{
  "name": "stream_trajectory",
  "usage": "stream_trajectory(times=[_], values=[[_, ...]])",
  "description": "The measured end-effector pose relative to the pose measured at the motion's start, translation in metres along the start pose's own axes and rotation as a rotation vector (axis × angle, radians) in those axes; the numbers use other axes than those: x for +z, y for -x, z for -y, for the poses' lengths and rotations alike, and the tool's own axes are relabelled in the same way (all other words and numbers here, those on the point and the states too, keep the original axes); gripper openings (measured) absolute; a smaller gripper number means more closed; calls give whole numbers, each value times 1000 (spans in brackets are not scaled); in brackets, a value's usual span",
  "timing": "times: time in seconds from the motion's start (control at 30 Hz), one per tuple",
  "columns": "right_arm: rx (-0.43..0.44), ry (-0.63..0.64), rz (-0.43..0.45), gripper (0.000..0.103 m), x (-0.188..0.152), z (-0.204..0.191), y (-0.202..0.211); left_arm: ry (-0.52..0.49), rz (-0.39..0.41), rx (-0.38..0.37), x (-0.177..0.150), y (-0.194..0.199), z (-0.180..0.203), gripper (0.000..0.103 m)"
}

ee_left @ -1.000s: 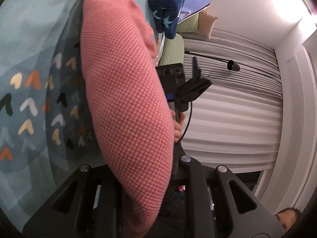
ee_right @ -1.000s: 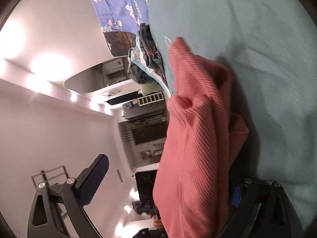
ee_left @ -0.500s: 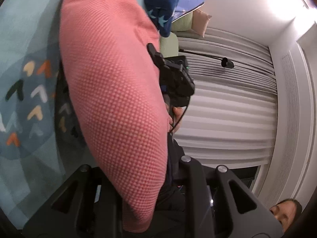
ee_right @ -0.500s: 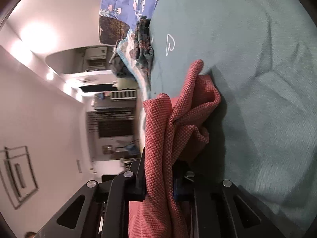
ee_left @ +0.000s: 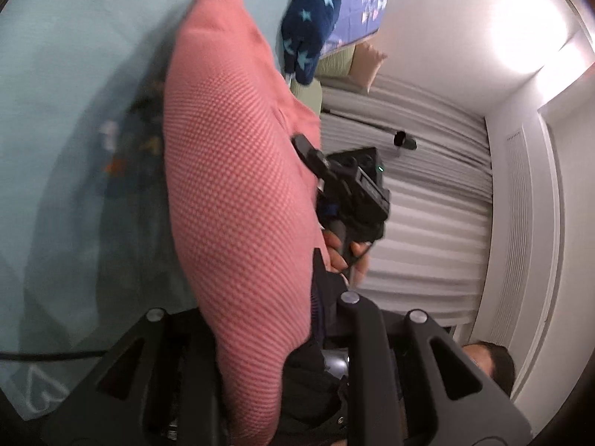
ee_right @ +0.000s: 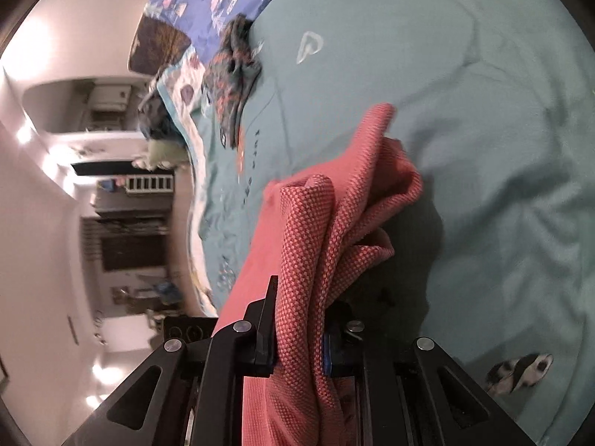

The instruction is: Fold small clothes

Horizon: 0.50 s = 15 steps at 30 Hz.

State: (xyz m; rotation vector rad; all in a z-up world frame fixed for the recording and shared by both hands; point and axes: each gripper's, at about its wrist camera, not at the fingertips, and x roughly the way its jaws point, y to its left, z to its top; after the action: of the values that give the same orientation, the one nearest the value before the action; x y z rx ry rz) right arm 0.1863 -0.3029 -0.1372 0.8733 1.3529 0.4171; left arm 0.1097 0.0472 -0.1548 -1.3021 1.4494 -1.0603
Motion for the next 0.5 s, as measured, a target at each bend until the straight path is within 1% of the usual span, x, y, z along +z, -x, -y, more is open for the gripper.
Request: stream_trajectory(times=[0.07, 0.13, 0.2, 0.27, 0.33, 0.37, 0.4, 0.47, 0.5], values=[[-23, 42, -21, 17, -1, -13, -8, 19, 22, -1, -2, 9, -6, 23], [-16, 49, -47, 19, -2, -14, -16, 45, 38, -6, -4, 16, -16, 23], [-6, 36, -74, 19, -1, -7, -24, 71, 48, -3, -4, 18, -25, 23], [8, -2, -105, 21, -1, 10, -32, 89, 47, 9, -4, 15, -31, 23], [35, -32, -125, 28, -1, 27, -37, 94, 38, 21, -5, 10, -34, 23], [41, -43, -128, 36, 0, 34, -38, 95, 33, 25, -5, 7, -35, 23], [47, -54, -121, 50, -2, 43, -36, 95, 32, 26, -5, 7, -36, 23], [60, -67, -94, 66, -8, 66, -26, 97, 35, 22, -4, 9, -36, 23], [99, -78, -85, 66, -10, 75, -23, 99, 36, 20, -3, 11, -36, 23]])
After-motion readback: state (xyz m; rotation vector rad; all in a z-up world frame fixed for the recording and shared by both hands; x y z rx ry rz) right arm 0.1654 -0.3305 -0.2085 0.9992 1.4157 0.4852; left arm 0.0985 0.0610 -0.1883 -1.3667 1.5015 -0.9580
